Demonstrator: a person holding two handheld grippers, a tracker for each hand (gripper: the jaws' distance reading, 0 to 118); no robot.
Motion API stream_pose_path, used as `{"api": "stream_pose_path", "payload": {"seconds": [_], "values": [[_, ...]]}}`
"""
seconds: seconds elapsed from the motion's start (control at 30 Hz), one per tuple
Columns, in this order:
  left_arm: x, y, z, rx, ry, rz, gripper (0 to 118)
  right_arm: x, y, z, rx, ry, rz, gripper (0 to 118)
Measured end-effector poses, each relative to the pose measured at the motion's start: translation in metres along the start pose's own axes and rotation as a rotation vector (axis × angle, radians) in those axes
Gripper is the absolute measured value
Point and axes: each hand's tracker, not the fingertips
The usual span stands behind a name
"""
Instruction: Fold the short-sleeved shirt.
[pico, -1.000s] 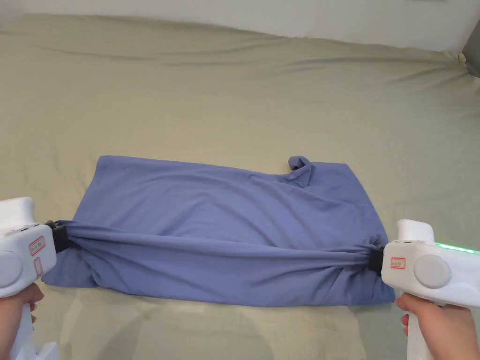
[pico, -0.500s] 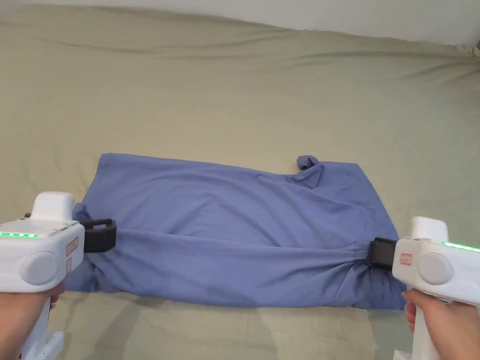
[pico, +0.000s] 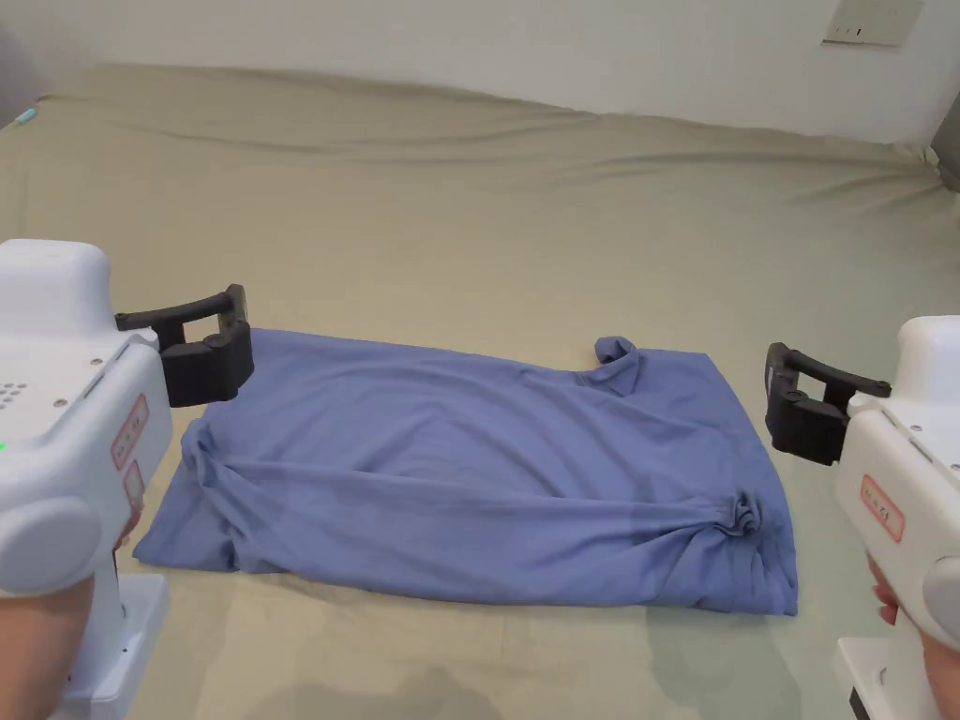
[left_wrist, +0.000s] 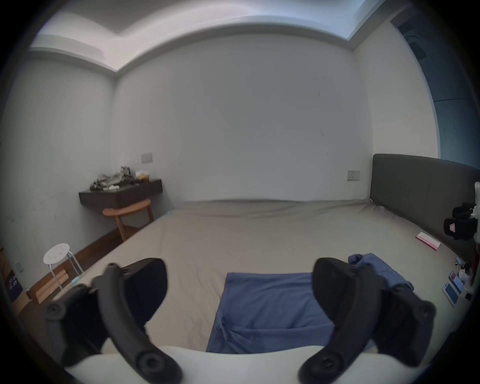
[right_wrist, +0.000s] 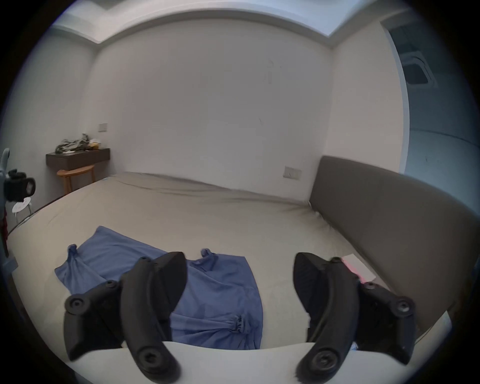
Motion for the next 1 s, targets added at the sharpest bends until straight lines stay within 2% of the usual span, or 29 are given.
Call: {"api": "stream_pose_path", "payload": {"seconds": [0.03, 0.07, 0.13, 0.17, 0.2, 0.27, 0.4, 0.6, 0.67, 0.7, 0.77, 0.83, 0.87, 0.9, 1.0], "values": [[0.003, -0.001, 0.009, 0.013, 0.002, 0.0, 105, -0.006, 0.0, 0.008, 0.008, 0.005, 0.011, 84], [0.005, -0.002, 0.015, 0.028, 0.008, -0.011, 93, -0.011, -0.001, 0.013, 0.011, 0.016, 0.017, 71], [0.008, -0.006, 0.027, 0.055, 0.028, -0.045, 45, -0.022, -0.005, 0.021, 0.023, 0.021, 0.042, 14], [0.009, -0.009, 0.031, 0.073, 0.036, -0.054, 29, -0.025, -0.008, 0.024, 0.033, 0.027, 0.046, 3], [0.01, -0.014, 0.035, 0.093, 0.033, -0.057, 16, -0.028, -0.011, 0.027, 0.034, 0.034, 0.053, 2], [0.012, -0.019, 0.034, 0.047, 0.039, -0.105, 0, -0.033, -0.017, 0.028, 0.006, 0.063, 0.075, 2], [0.011, -0.039, 0.031, -0.03, 0.002, -0.106, 0, -0.035, -0.034, 0.029, -0.031, 0.058, 0.108, 2], [0.004, -0.087, 0.01, -0.252, 0.007, -0.198, 0, -0.021, -0.052, 0.033, -0.076, 0.036, 0.115, 2], [-0.003, -0.105, 0.001, -0.328, 0.009, -0.161, 0, -0.016, -0.054, 0.034, -0.095, 0.03, 0.101, 2], [-0.008, -0.115, -0.005, -0.382, -0.004, -0.114, 0, -0.013, -0.057, 0.034, -0.105, 0.026, 0.091, 2], [-0.019, -0.133, -0.019, -0.507, -0.054, -0.011, 23, -0.009, -0.062, 0.033, -0.123, 0.018, 0.075, 2], [-0.023, -0.152, -0.033, -0.589, -0.061, 0.0, 94, -0.004, -0.07, 0.029, -0.149, 0.01, 0.07, 2], [-0.025, -0.158, -0.039, -0.609, -0.054, -0.014, 118, -0.003, -0.073, 0.028, -0.161, 0.005, 0.073, 2], [-0.026, -0.167, -0.046, -0.621, -0.044, -0.021, 113, -0.002, -0.076, 0.027, -0.17, -0.001, 0.078, 2], [-0.032, -0.178, -0.056, -0.656, -0.011, -0.022, 114, 0.005, -0.082, 0.025, -0.195, -0.009, 0.079, 2]]}}
